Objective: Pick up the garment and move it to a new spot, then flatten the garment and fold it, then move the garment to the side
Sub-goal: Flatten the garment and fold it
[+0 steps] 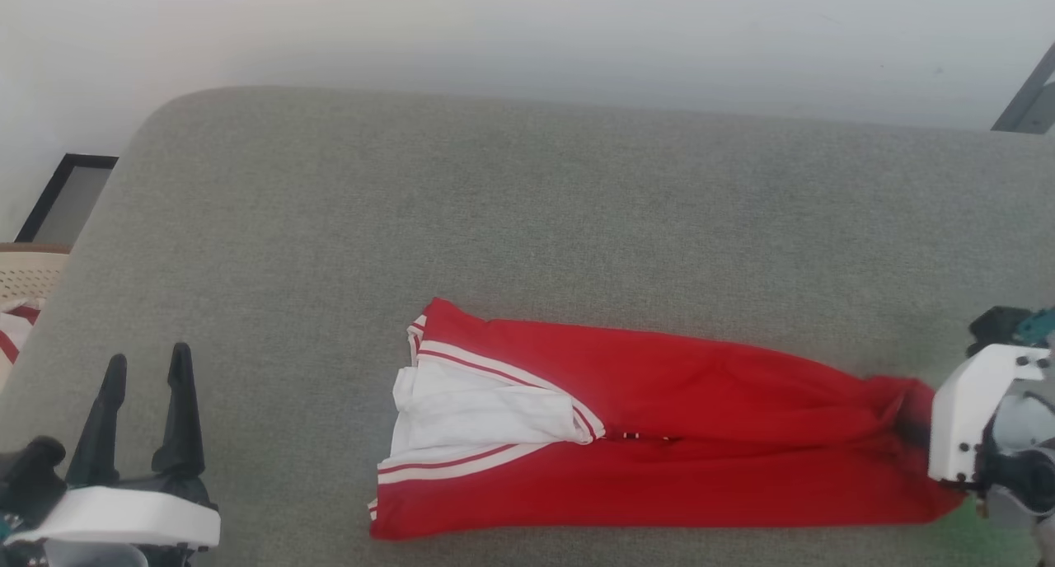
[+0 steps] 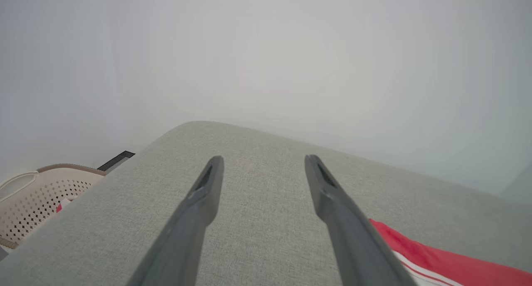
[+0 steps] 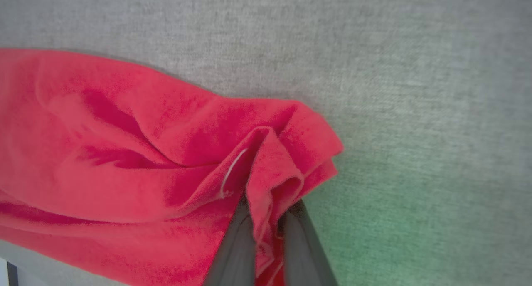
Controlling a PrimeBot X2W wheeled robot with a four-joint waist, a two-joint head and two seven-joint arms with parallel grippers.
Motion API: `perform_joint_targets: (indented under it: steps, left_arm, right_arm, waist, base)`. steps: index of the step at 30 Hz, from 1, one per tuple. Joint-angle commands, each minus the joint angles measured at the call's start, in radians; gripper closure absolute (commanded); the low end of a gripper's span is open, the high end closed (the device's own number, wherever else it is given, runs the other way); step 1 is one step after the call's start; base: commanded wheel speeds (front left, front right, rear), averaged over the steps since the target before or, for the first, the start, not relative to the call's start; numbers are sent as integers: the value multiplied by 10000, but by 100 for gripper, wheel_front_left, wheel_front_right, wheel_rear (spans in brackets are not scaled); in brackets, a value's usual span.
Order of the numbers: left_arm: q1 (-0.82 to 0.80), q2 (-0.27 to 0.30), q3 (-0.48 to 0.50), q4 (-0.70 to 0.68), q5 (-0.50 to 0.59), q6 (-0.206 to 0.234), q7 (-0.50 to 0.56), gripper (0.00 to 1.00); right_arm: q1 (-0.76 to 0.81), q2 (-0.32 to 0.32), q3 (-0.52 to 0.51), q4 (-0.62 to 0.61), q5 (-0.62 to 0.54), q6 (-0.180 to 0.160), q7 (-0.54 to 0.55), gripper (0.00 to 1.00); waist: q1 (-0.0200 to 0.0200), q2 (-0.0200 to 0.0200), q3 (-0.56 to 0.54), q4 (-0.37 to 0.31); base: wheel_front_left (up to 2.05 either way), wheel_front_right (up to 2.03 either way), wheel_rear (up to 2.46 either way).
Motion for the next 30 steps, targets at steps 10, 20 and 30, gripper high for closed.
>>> perform_joint_targets:
  steps: [10,20,30]
  left_arm:
    - [244,-620,717,-62,641,-292,-38,0]
    - [275,-622,647,-140,566,-300,-38,0]
    - [360,-614,660,-203,504,-303,-38,0]
  right_arm:
    - [-343,-1311,-744,581,-382,-28,-899,100]
    - [-725,-2057,-1255,1481,-1419,-27,-1365,100]
    - [-355,-1639,-477,-101,-562,-25,-1007,100]
  waist:
    - [0,-1,-32,-368]
    - [0,-1,-102,-698]
    - [0,-1,-249,-955]
  base:
    - [0,0,0]
    - [0,0,0]
    - [0,0,0]
